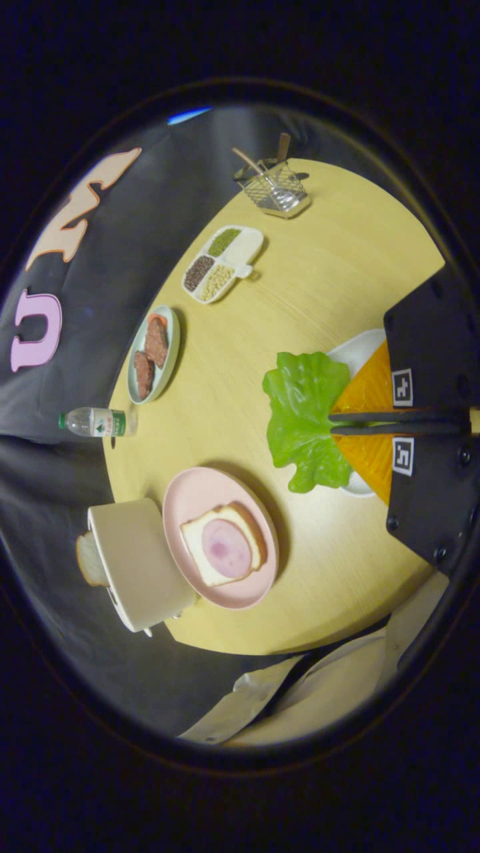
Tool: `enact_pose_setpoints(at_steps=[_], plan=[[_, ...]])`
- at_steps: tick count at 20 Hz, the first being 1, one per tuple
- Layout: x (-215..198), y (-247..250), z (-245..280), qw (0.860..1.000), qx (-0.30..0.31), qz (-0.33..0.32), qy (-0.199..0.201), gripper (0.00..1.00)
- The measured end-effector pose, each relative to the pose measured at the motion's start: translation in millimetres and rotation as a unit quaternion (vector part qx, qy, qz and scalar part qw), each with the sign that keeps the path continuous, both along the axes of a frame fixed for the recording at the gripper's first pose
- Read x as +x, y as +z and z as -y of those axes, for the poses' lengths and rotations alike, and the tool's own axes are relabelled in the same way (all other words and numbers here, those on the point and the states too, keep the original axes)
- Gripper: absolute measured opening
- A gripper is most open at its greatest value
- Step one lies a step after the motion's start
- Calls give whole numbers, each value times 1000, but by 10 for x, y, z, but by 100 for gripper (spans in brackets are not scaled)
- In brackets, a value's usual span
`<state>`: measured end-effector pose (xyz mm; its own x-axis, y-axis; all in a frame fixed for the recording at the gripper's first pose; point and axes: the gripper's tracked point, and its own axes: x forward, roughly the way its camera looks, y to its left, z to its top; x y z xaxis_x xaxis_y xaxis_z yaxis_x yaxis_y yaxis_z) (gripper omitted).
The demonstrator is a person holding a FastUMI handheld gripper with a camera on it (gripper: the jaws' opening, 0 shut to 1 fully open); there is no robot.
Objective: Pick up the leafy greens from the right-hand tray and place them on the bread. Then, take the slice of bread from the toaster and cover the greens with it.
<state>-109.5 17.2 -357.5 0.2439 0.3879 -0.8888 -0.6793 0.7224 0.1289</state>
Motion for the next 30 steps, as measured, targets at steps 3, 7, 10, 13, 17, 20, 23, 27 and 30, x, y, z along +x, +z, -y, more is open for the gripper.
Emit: enact_pose_setpoints(at_steps=[3,7,10,13,17,20,23,27,30], plan=[[106,188,-84,1000,9,16,-1,3],[279,482,-323,999,29,41,8,3],[344,654,-582,998,44,49,23,3],[370,729,-915,996,58,49,46,3],[307,758,-1357,993,74,41,79,3],[216,700,-1716,990,89,27,104,3],[97,585,-2023,987,99,7,128,3],[-66,369,-2282,982,100,-20,156,3],[-158,185,-2372,980,91,-40,172,3]])
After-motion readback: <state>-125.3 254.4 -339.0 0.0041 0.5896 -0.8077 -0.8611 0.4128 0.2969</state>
